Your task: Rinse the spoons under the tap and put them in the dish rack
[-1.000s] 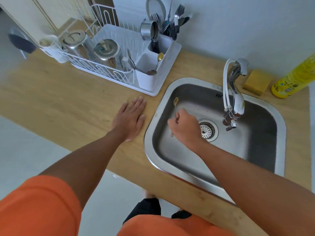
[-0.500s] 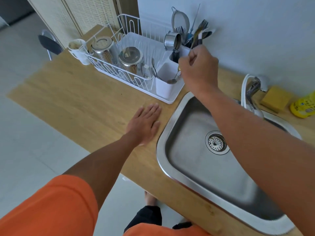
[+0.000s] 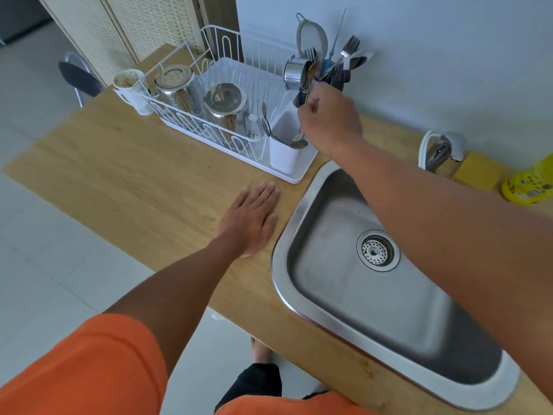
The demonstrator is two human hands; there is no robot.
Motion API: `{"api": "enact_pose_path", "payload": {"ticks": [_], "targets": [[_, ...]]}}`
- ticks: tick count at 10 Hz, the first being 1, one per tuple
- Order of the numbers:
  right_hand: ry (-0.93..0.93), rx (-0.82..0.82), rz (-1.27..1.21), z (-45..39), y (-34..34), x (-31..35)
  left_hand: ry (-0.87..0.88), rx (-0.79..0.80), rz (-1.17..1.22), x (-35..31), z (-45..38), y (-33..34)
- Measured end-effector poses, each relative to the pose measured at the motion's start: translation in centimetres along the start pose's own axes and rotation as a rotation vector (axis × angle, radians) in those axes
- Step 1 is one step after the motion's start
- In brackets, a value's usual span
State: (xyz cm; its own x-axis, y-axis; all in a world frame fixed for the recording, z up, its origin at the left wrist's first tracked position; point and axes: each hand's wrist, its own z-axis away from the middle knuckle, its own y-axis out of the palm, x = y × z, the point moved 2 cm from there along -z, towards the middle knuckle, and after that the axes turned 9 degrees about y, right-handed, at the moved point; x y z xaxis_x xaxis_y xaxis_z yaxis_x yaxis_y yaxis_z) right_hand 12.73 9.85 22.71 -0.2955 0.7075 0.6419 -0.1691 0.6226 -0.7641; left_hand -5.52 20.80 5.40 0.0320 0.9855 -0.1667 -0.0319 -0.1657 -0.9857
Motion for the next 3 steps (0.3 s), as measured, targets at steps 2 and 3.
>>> {"api": "enact_pose_path", "payload": {"ticks": [2,3], "targets": [[0.061,0.081,0.064,0.7,0.6,-1.5,0.004,-0.001,0.0,0.0,0.1,-0.1],[0.094,0.089,0.037,0.9,0.5,-2.2,-0.004,-0.005,0.001,-0.2,0.0,-0.3]]}}
